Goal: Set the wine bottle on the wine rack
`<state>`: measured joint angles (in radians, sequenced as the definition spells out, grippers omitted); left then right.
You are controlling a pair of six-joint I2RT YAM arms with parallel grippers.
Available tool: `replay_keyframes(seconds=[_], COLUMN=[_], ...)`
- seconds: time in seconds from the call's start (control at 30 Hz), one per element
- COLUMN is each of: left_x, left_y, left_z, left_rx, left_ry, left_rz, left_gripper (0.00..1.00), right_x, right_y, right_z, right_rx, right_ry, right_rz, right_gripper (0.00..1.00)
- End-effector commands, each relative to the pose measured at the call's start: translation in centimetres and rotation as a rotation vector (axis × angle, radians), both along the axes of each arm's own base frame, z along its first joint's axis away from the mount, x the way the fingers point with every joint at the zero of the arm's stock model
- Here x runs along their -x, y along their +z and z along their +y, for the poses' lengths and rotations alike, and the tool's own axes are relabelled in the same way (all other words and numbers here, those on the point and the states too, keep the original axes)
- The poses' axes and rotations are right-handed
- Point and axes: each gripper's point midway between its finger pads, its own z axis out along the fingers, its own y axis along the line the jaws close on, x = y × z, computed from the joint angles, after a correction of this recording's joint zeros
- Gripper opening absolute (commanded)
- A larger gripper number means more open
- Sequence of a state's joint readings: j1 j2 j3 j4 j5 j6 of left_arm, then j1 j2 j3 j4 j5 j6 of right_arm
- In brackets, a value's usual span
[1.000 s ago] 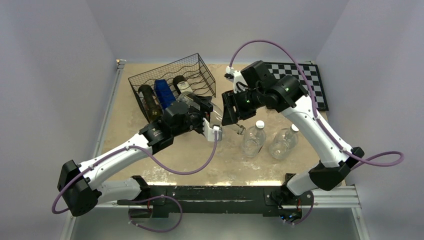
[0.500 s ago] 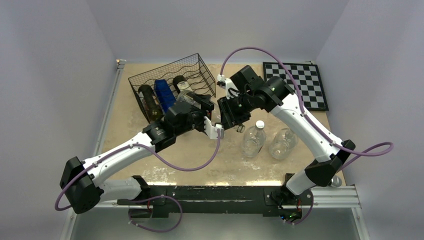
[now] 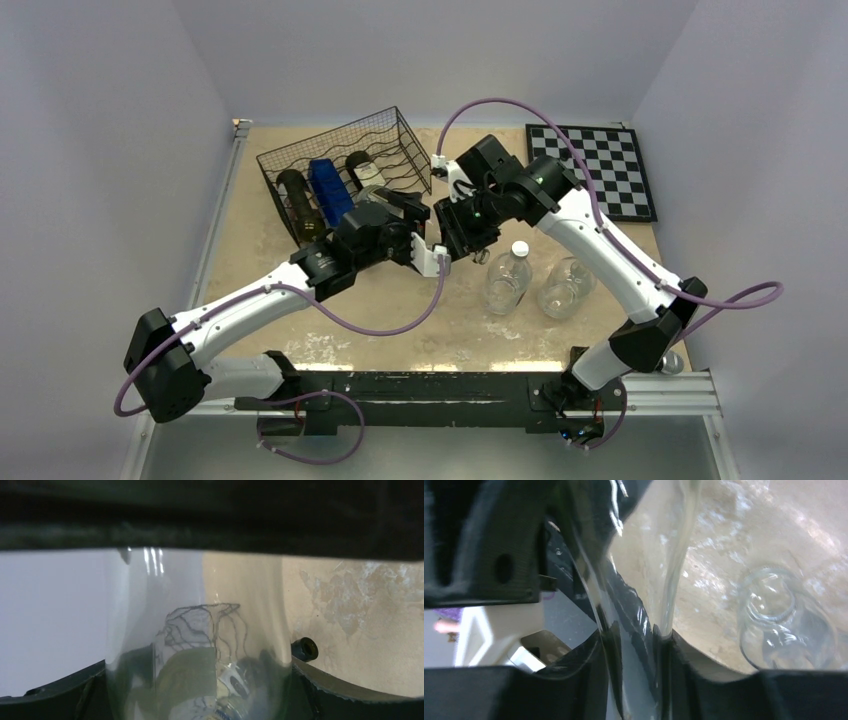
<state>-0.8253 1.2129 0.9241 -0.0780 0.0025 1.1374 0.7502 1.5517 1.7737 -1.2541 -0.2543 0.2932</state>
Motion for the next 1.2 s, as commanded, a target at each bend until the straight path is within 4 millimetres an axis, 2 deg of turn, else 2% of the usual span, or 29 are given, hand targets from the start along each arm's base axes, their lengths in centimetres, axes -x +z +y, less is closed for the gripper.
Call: replay_keyframes(seconds=[0.0,0.03,0.23,0.27,0.33,0.4,0.43,0.63,0.83,1.03,1.17], left_x=[-1.1,-1.1,-1.4,-1.4,-1.2,-0.6,-0.3,0.9,1.2,-0.3,-0.2], left_y=[12.7,12.6,13.1,13.0,12.5,11.6,11.4,8.7,7.2,9.3,10.2], left_z=[-0.1,-0.1,0.5,0.5,0.5,0.3,0.3,0.2,1.1,4.4,6.6], left_rx=[0.308,0.311,0.345,0.345,0.321,0.302,0.294,0.174,0.133,0.351,0.583], left_ry=[0.056,0.061,0.099,0.099,0.078,0.039,0.021,-0.057,-0.048,0.222,0.378], left_rz=[-0.227,-0.217,-0.225,-0.232,-0.245,-0.269,-0.284,-0.274,-0.272,-0.184,-0.067], left_gripper=[0.0,0.0,0.0,0.13,0.56,0.9,0.98,0.99,0.99,0.99,0.99], right_x=[-0.5,-0.6,-1.8,-2.0,-2.5,-3.1,-3.3,-5.1,-6.2,-7.5,-7.5], right_y=[-0.1,-0.1,1.3,1.7,2.7,3.8,4.4,6.4,7.1,5.1,3.6], right_z=[-0.4,-0.6,-1.5,-1.6,-1.7,-1.9,-2.1,-3.6,-4.0,-3.3,-2.8], right_rx=[0.027,0.042,0.038,0.032,0.01,-0.012,-0.02,0.021,0.048,0.049,0.031], right_ry=[-0.053,-0.059,-0.118,-0.129,-0.149,-0.176,-0.189,-0.284,-0.309,-0.253,-0.192], right_rz=[-0.016,-0.016,-0.118,-0.141,-0.189,-0.24,-0.261,-0.358,-0.402,-0.482,-0.509], right_gripper=[0.04,0.0,0.0,0.0,0.0,0.0,0.0,0.0,0.0,0.0,0.0])
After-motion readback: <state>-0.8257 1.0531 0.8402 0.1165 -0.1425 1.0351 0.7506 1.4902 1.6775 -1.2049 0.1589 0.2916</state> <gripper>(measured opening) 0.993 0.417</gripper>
